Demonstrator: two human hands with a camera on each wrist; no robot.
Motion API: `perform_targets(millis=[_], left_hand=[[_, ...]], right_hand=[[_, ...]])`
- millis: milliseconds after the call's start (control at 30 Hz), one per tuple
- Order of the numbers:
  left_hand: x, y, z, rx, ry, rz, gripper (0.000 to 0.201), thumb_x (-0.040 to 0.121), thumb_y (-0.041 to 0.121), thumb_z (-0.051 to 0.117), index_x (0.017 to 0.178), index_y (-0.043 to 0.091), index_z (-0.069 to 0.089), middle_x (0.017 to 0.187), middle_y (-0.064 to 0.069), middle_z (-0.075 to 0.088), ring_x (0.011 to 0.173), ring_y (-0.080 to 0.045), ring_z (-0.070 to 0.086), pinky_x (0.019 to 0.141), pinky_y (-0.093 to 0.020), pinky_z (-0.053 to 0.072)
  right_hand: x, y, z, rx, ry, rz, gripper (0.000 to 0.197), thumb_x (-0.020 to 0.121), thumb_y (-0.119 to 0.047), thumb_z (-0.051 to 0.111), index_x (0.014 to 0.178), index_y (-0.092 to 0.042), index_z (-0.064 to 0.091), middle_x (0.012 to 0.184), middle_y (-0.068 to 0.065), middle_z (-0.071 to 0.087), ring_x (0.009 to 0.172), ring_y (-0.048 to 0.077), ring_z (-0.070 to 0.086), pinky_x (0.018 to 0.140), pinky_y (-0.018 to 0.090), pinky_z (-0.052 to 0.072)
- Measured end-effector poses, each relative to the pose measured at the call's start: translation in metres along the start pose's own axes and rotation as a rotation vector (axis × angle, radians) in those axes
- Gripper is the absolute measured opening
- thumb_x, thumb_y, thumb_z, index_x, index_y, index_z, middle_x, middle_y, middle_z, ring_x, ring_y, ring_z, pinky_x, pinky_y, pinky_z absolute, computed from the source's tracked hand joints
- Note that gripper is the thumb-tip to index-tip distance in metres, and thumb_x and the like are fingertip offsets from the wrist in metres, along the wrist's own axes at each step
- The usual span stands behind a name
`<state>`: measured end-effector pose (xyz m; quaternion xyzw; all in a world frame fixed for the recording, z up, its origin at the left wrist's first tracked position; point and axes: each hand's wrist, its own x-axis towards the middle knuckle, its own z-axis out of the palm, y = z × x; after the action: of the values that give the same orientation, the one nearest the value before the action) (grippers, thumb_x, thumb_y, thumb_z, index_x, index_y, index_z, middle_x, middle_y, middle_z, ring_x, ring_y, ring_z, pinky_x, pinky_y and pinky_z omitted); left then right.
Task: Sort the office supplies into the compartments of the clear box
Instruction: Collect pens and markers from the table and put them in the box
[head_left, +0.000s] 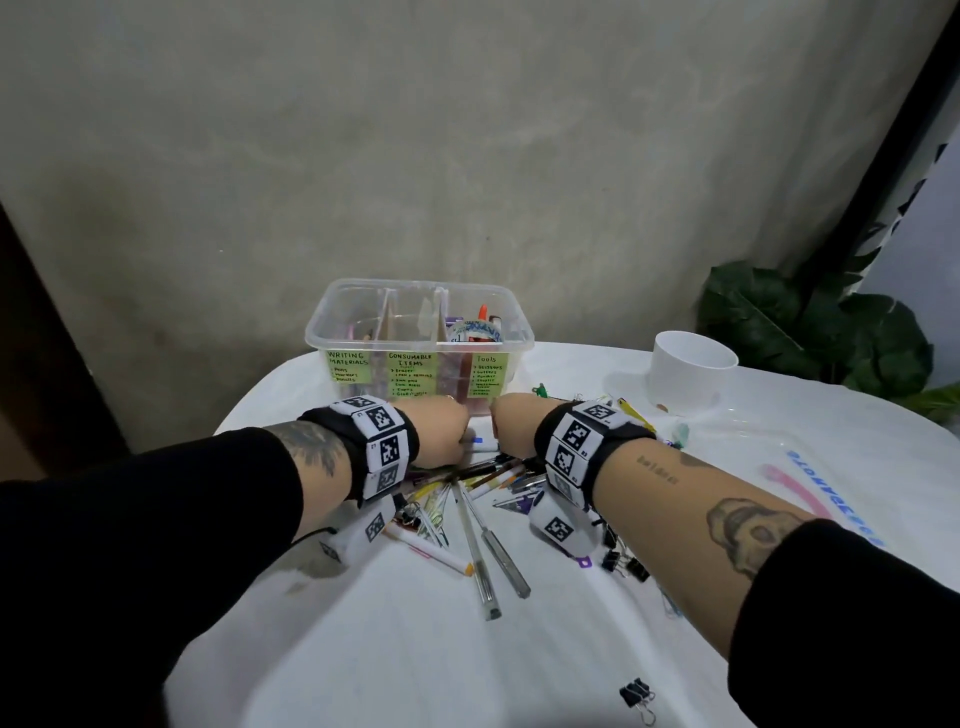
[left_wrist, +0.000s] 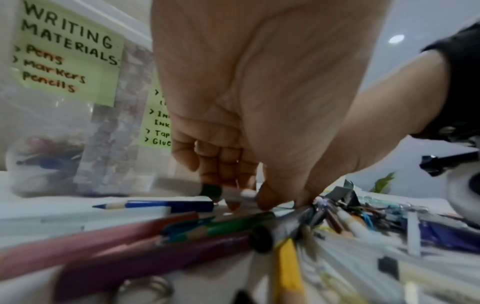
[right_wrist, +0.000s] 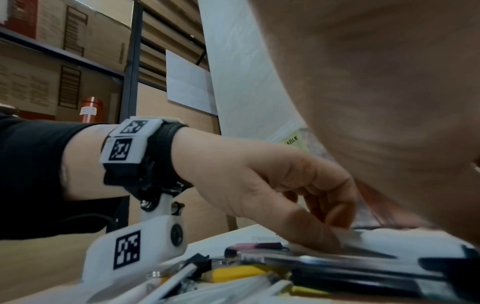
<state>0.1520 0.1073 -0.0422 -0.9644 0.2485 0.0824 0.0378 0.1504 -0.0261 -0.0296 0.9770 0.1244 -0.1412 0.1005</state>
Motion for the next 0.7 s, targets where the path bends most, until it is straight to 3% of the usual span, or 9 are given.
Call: perform_targets(millis=[100,200,267,333,467,567,700], left_hand=[[-0.002,0.003,0.000,-0.032,0.055,0.084,0.020,0.094,0.029,0.048,0.107,0.016,0.040,0.089,-0.004,0.059,0.077,-0.025,0.057,0.063,-0.033,0.046],[-0.005,0.005,-0.007,-0.053,0.129,0.142,0.021,0.097,0.029,0.044,0.114,0.018,0.046,0.083,-0.002,0.060,0.071,-0.020,0.055,0.063,-0.034,0.048],[-0.006,0.006,-0.013,-0.087,0.153,0.095,0.018,0.097,0.022,0.044,0.114,0.016,0.044,0.075,0.001,0.053,0.064,-0.017,0.050,0.058,-0.031,0.042],[-0.007,0.004,-0.016,-0.126,0.134,0.037,0.021,0.098,0.021,0.045,0.116,0.013,0.042,0.078,-0.001,0.055,0.062,-0.017,0.050,0.054,-0.029,0.039],[-0.008,0.004,-0.014,-0.170,0.065,0.001,0.040,0.093,0.043,0.057,0.118,0.013,0.046,0.095,-0.001,0.056,0.076,-0.016,0.053,0.060,-0.026,0.039],[-0.009,0.011,-0.011,-0.225,0.086,-0.015,0.044,0.086,0.046,0.066,0.112,0.015,0.053,0.100,-0.001,0.060,0.081,-0.018,0.055,0.064,-0.027,0.041],[-0.011,0.020,0.000,-0.183,0.040,-0.062,0.031,0.083,0.044,0.069,0.089,0.015,0.059,0.080,-0.001,0.058,0.073,-0.020,0.057,0.051,-0.023,0.038]], right_hand=[[-0.003,0.001,-0.001,-0.059,-0.054,0.012,0.030,0.098,-0.010,0.049,0.126,0.000,0.055,0.114,0.014,0.061,0.103,0.028,0.060,0.085,0.031,0.048],[-0.007,0.005,0.001,-0.015,-0.011,0.011,0.034,0.098,-0.008,0.048,0.131,0.001,0.048,0.126,0.015,0.059,0.113,0.029,0.061,0.082,0.032,0.047],[-0.008,0.011,0.002,0.103,0.064,0.028,0.033,0.096,-0.004,0.048,0.129,0.003,0.044,0.115,0.015,0.061,0.098,0.029,0.061,0.072,0.030,0.044],[-0.009,0.017,0.000,0.229,0.111,0.042,0.030,0.098,-0.009,0.048,0.124,0.003,0.042,0.105,0.013,0.058,0.086,0.025,0.054,0.070,0.030,0.040],[-0.015,0.028,-0.001,0.360,0.106,0.090,0.022,0.095,-0.016,0.047,0.115,-0.007,0.050,0.109,0.010,0.059,0.090,0.024,0.053,0.077,0.031,0.043],[-0.022,0.032,0.004,0.317,0.099,0.098,0.015,0.085,-0.021,0.060,0.095,-0.010,0.060,0.091,0.006,0.059,0.082,0.023,0.056,0.066,0.027,0.044],[-0.027,0.034,0.009,0.427,0.106,0.040,0.011,0.073,-0.018,0.076,0.071,-0.013,0.066,0.068,0.004,0.060,0.063,0.019,0.053,0.054,0.023,0.039]])
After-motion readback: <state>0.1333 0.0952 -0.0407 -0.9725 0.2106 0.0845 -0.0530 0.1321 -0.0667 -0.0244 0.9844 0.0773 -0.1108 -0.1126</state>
